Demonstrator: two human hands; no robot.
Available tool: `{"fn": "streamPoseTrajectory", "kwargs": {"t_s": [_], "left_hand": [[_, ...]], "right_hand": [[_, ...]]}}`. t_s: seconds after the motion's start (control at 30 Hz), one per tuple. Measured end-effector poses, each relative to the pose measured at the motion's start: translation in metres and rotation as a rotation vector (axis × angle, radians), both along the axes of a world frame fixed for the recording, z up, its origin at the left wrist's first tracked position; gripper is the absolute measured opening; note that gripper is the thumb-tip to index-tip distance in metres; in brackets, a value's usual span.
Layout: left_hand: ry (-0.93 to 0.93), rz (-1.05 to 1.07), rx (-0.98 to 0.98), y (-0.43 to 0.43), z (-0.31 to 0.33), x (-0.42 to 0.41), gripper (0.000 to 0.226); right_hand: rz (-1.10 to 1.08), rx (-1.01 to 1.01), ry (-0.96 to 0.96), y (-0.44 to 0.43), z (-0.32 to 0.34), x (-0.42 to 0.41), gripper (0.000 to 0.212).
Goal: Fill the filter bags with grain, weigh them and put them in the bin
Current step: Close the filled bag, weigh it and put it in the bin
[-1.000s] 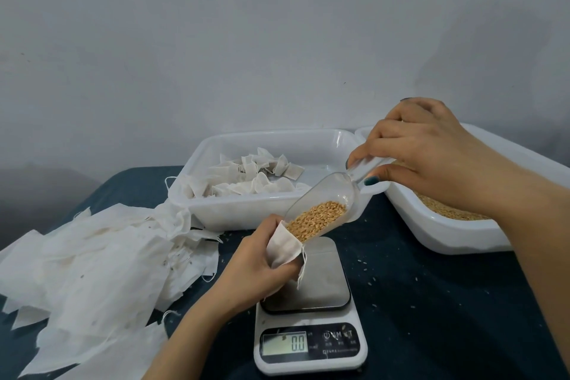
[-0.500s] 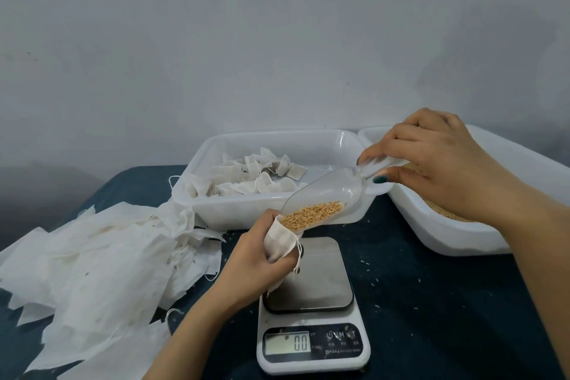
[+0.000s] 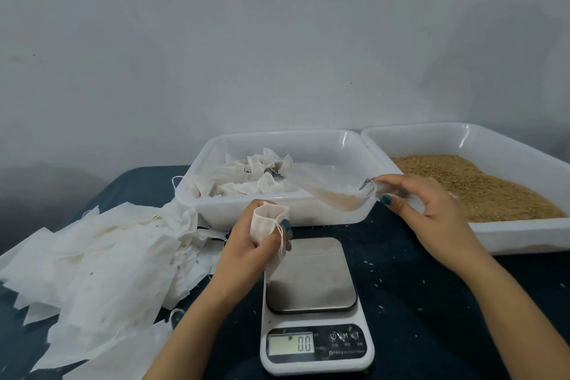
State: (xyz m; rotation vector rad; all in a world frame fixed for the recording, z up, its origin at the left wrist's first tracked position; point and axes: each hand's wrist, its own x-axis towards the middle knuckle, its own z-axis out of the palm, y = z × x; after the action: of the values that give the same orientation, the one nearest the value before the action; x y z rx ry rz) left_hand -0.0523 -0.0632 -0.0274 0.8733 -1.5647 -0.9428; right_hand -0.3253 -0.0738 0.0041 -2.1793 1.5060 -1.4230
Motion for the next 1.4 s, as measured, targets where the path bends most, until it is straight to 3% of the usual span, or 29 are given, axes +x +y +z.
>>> {"fn": "streamPoseTrajectory", "kwargs": {"t_s": [0.1, 0.23, 0.43, 0.5, 0.57, 0.63, 0.73, 0.83, 0.93, 1.0, 1.07, 1.17, 1.4], "left_hand": [[-0.025, 0.013, -0.002, 0.000, 0.000, 0.000, 0.013], [-0.156, 0.068, -0.040, -0.001, -0.003, 0.004, 0.025], [-0.267, 0.142, -0.116, -0.009, -0.004, 0.006, 0.029], [-0.396, 0.234, -0.232, -0.012, -0.006, 0.008, 0.030], [-0.518, 0.374, -0.262, -0.014, -0.009, 0.010, 0.019], [-0.486, 0.395, -0.201, -0.014, -0.009, 0.013, 0.025], [-0.352, 0.345, -0.136, -0.014, -0.005, 0.015, 0.034], [-0.277, 0.337, -0.126, -0.018, -0.005, 0.016, 0.033], [-0.218, 0.340, -0.099, -0.020, -0.006, 0.016, 0.021], [-0.186, 0.317, -0.096, -0.020, -0.006, 0.014, 0.020], [-0.144, 0.275, -0.066, -0.018, -0.006, 0.012, 0.022], [-0.123, 0.207, -0.014, -0.017, -0.008, 0.011, 0.027], [-0.037, 0.053, 0.087, -0.016, -0.011, 0.000, 0.027]], "right_hand": [[-0.160, 0.015, -0.073, -0.001, -0.003, 0.004, 0.041], [-0.410, 0.058, -0.029, -0.006, 0.000, -0.008, 0.049], [-0.560, 0.207, 0.086, -0.037, 0.008, -0.048, 0.022], [-0.631, 0.339, 0.206, -0.052, 0.004, -0.064, 0.021], [-0.669, 0.608, 0.340, -0.064, 0.002, -0.072, 0.025], [-0.635, 0.824, 0.471, -0.071, 0.004, -0.069, 0.030], [-0.564, 0.922, 0.547, -0.074, 0.010, -0.064, 0.028], [-0.617, 0.862, 0.575, -0.065, 0.011, -0.060, 0.022], [-0.678, 0.408, 0.632, -0.049, 0.015, -0.037, 0.024], [-0.406, 0.146, 0.486, -0.033, 0.017, -0.003, 0.034], [-0.050, 0.130, 0.343, -0.018, 0.017, 0.034, 0.033], [0.242, 0.201, 0.368, -0.009, -0.002, 0.073, 0.034], [0.220, 0.137, 0.165, -0.011, -0.051, 0.087, 0.038]]}}
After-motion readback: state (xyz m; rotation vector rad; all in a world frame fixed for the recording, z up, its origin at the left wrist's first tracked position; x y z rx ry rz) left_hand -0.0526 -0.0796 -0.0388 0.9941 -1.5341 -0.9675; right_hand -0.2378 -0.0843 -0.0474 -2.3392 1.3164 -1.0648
